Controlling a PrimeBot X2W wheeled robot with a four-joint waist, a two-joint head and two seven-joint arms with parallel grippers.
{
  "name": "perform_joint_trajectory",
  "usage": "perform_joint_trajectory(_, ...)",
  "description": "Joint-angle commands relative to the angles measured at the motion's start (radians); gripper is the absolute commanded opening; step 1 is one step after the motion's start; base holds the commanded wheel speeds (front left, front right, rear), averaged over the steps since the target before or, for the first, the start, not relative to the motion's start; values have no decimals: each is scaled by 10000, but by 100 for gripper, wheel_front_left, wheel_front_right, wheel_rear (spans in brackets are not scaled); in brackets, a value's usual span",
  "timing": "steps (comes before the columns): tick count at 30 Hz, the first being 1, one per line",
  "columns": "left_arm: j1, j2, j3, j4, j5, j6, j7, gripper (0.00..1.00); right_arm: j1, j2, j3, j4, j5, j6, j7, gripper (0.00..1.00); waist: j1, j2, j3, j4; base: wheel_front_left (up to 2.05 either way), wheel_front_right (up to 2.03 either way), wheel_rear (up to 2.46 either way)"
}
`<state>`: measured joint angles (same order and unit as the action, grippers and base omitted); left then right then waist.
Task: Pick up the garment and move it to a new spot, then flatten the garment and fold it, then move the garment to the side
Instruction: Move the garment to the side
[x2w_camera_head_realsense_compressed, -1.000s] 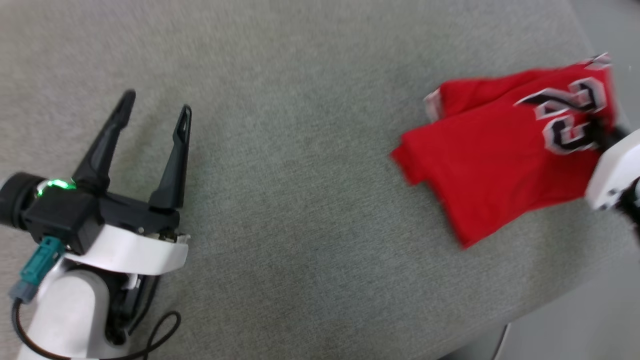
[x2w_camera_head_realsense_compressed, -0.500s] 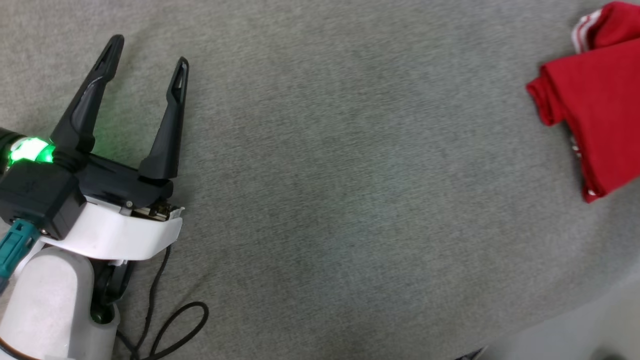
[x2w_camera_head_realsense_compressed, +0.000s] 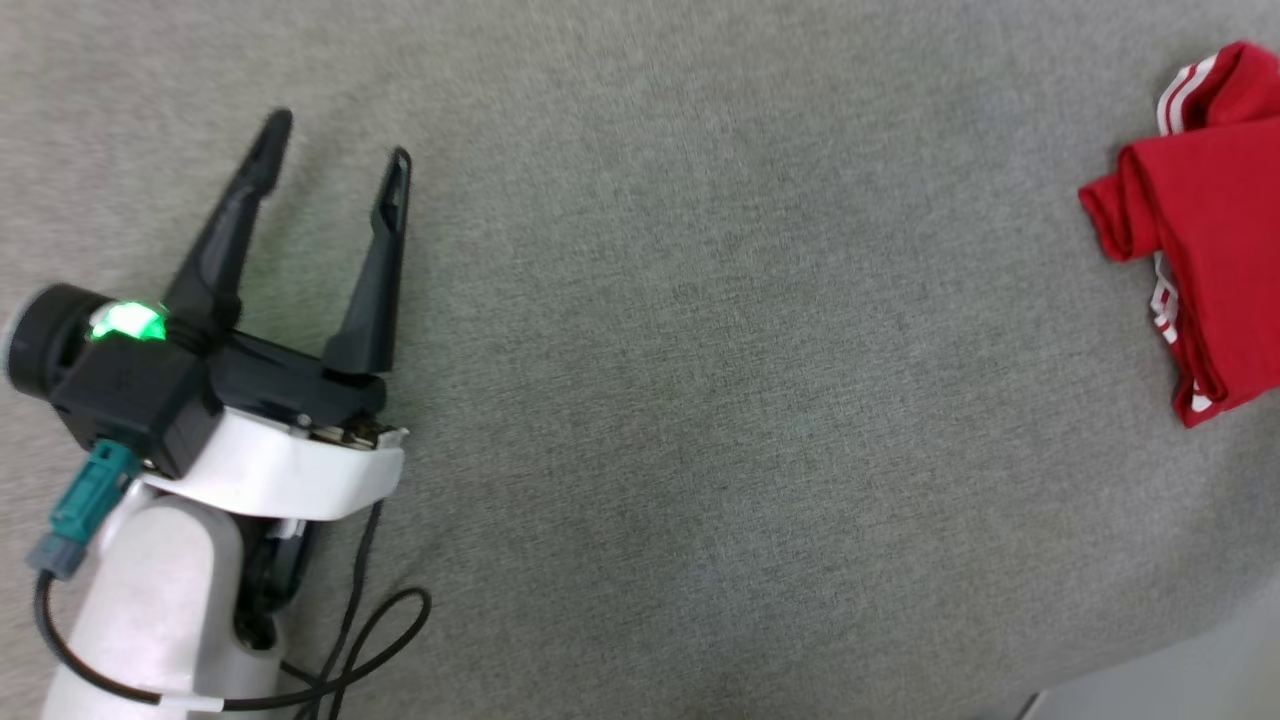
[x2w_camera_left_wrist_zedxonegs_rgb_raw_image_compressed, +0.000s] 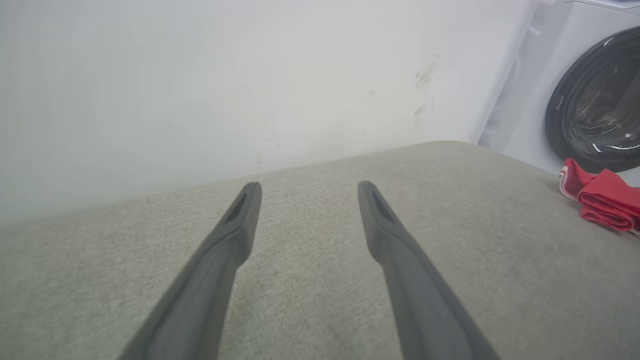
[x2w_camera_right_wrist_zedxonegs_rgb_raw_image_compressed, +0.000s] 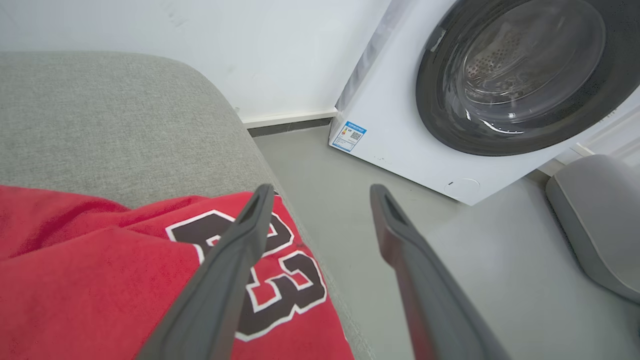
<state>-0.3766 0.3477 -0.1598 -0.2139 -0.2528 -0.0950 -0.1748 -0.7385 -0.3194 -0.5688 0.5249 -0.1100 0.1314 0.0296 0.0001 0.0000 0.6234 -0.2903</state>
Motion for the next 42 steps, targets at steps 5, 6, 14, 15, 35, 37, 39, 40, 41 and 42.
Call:
perform_joint_trajectory(5,566,-416,-157,718,-187,195,-409,100,999,115,309,-149,499,-15,-852,100,-1,0,-1423,585,0,0,0)
perform_joint_trajectory(6,684,-487,-147,832,-256,255,-426,100,1187,173,404,-267,585,-15,-910,100,-1,0,-1622,647,0,0,0)
perform_joint_trajectory(14,1697,-907,-288,1727,-482,520,-597,100,3005,988,1144,-1729,1092,-15,-1001,100,-1,0,-3163,1126,0,0,0)
perform_joint_trajectory(15,1796,-938,-285,1820,-492,573,-610,100,3249,1109,1217,-1945,1158,-15,-966,100,-1,0,-3301,1189,0,0,0)
perform_joint_trajectory(35,3203,-1450,114,3412,-350,1229,-908,100,7638,2667,3562,-5606,1816,-14,-324,100,-1,0,-5636,2585,0,0,0)
perform_joint_trajectory(37,3336,-1522,219,3403,-331,1243,-912,100,7929,2688,3887,-5801,1889,-14,-234,100,-1,0,-5794,2676,0,0,0)
perform_joint_trajectory(39,3505,-1550,297,3404,-303,1223,-915,100,8165,2700,4186,-5949,2055,-14,-201,100,-1,0,-5945,2745,0,0,0)
perform_joint_trajectory(40,3593,-1566,320,3407,-270,1191,-915,100,8298,2700,4302,-6010,2151,-14,-189,100,-1,0,-6032,2779,0,0,0)
perform_joint_trajectory(41,3682,-1581,362,3407,-249,1155,-915,100,8389,2698,4371,-6082,2242,-14,-195,100,-1,0,-6100,2800,0,0,0)
perform_joint_trajectory(42,3762,-1593,378,3404,-210,1139,-916,100,8481,2698,4436,-6151,2237,-14,-184,100,-1,0,-6153,2822,0,0,0)
